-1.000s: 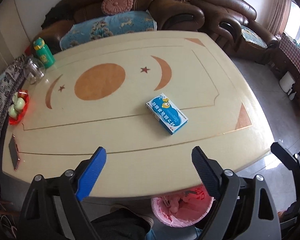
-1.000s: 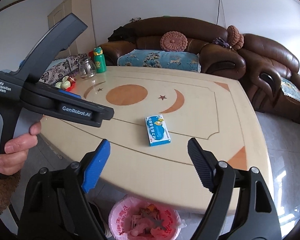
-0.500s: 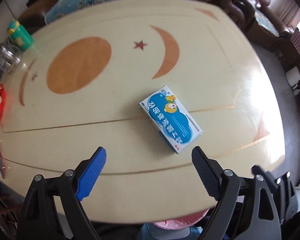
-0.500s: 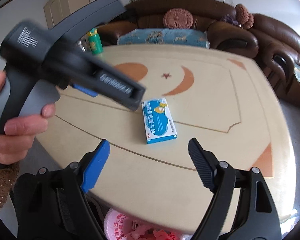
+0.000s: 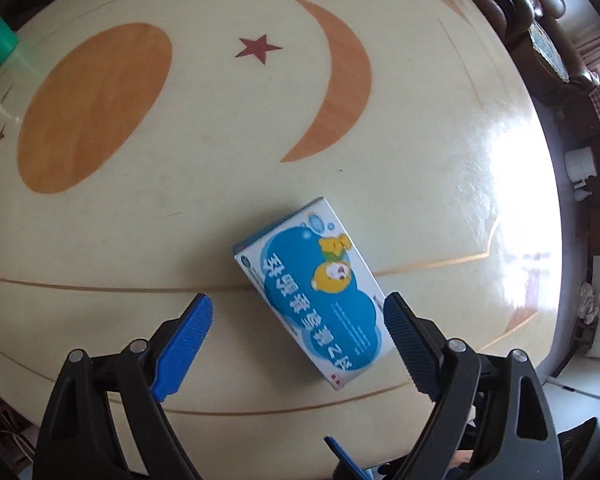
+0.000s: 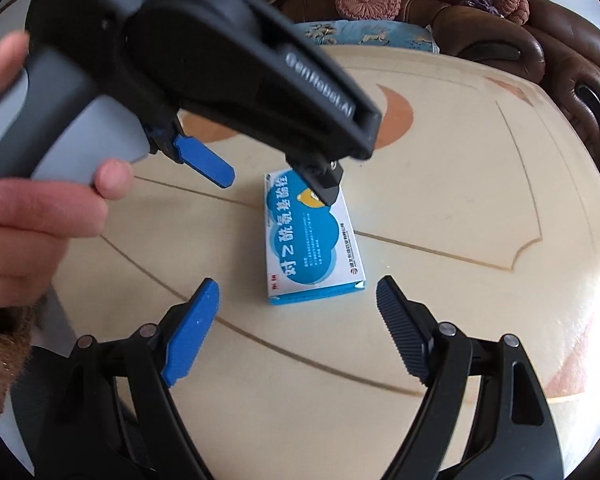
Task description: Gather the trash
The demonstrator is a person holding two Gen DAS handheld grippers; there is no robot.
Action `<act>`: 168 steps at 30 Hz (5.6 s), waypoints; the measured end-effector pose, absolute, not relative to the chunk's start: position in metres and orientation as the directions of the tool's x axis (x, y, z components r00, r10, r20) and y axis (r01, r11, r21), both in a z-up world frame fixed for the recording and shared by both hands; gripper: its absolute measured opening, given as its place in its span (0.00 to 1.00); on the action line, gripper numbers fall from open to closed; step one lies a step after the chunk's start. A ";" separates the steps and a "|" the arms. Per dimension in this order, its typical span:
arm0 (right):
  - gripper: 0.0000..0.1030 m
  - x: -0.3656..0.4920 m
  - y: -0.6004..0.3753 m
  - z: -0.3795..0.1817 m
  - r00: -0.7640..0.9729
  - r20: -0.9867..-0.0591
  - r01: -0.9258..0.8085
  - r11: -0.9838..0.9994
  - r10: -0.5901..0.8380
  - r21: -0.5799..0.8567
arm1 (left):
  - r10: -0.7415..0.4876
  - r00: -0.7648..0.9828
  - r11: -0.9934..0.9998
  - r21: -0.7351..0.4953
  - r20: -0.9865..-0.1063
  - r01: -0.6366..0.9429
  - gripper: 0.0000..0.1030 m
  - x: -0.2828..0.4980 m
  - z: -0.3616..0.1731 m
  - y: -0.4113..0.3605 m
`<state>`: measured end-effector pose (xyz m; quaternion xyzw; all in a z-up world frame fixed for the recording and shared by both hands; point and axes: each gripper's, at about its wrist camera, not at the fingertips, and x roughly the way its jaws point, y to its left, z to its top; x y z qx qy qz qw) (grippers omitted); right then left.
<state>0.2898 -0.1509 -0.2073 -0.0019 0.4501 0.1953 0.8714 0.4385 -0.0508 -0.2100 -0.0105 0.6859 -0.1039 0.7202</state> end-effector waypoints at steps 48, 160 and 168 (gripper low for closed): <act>0.60 0.258 -0.107 -0.236 0.619 -0.767 -0.254 0.967 0.166 0.004 | -0.144 0.008 0.977 -0.141 -0.989 0.159 0.72 0.444 -0.231 -0.119; 0.80 -0.070 -0.178 -0.147 0.681 -0.732 0.003 0.999 -0.029 -0.037 | -0.141 0.562 0.986 -0.068 -0.815 0.150 0.84 -0.002 -0.116 -0.017; 0.89 -0.090 -0.187 -0.069 0.810 -0.574 0.084 0.992 -0.122 -0.092 | -0.040 0.717 0.993 0.055 -0.696 0.108 0.93 -0.027 -0.053 -0.022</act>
